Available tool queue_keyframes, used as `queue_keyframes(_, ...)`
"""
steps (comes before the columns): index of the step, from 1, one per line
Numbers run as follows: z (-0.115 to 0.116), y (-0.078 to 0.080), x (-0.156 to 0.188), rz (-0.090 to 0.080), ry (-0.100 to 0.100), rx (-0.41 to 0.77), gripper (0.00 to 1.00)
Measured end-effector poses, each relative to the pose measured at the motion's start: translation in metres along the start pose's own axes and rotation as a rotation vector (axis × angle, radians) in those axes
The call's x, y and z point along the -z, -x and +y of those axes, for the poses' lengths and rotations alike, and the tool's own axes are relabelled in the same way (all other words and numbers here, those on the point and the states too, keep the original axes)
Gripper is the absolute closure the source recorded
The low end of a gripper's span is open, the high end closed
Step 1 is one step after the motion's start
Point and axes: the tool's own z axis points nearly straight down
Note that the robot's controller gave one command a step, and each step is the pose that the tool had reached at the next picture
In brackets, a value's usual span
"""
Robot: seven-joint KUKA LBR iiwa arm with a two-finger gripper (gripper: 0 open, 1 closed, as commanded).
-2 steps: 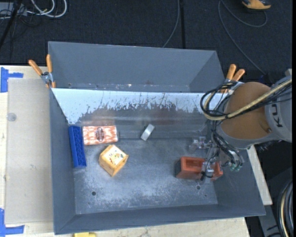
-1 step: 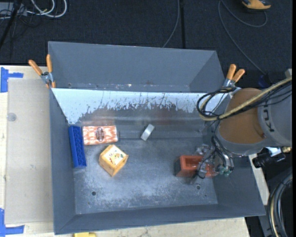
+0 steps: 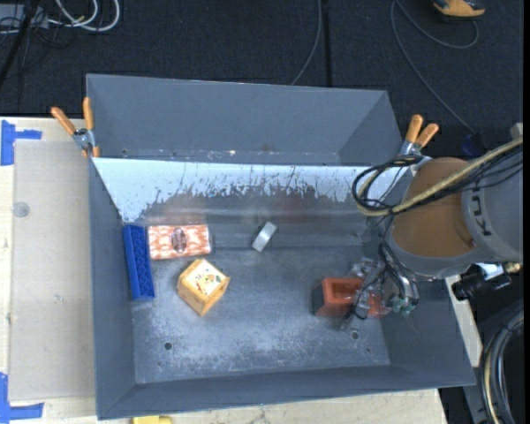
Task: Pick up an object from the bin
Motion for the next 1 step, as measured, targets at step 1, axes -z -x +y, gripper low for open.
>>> queue_keyframes(1,0.0008,0.0023,0.1146,0.006,-0.001,-0.059,1.0)
